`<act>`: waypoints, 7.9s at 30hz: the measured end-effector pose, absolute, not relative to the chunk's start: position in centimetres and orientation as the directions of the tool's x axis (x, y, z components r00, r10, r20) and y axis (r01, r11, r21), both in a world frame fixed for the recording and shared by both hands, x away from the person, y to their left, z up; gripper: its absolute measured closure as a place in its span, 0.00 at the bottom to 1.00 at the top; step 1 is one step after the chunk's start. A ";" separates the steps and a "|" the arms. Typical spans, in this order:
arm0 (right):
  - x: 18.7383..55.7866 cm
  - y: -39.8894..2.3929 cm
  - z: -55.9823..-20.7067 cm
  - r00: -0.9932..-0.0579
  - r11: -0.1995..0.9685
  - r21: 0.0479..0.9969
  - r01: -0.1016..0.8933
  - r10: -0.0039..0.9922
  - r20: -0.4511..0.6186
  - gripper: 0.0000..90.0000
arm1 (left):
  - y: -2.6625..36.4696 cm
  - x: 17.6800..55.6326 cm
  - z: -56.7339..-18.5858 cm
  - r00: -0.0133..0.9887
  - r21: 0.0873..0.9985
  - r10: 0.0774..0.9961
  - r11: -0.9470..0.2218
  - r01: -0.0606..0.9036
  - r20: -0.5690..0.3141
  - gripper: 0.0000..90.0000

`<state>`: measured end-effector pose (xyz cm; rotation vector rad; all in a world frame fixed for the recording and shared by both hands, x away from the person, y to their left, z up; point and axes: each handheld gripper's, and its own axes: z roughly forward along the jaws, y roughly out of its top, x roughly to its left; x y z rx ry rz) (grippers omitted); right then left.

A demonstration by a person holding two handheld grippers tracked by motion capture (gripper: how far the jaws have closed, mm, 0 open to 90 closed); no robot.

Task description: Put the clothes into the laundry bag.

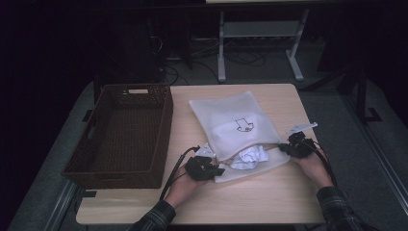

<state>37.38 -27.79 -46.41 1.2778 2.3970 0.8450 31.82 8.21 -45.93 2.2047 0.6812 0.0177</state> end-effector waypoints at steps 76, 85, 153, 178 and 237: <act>37.1 -11.6 -43.5 -0.708 0.498 0.735 0.461 0.705 -0.034 1.00 | 8.1 32.1 -45.6 0.857 0.715 0.471 -0.523 0.464 -0.212 0.95; 38.0 -10.9 -44.2 -0.693 0.487 0.741 0.462 0.720 -0.041 1.00 | 8.2 32.2 -45.6 0.857 0.715 0.470 -0.523 0.464 -0.212 0.95; 34.1 -18.1 -45.6 -0.716 0.457 0.742 0.491 0.696 0.045 0.99 | 8.1 32.2 -45.7 0.852 0.720 0.476 -0.511 0.470 -0.218 0.94; 33.3 -13.8 -46.6 -0.724 0.529 0.725 0.442 0.687 -0.060 0.95 | 8.2 32.2 -45.7 0.849 0.718 0.478 -0.508 0.476 -0.225 0.95; 39.4 -13.7 -45.4 -0.630 0.312 0.835 0.452 0.775 0.051 0.66 | 9.2 32.3 -44.8 0.833 0.750 0.482 -0.436 0.498 -0.273 0.95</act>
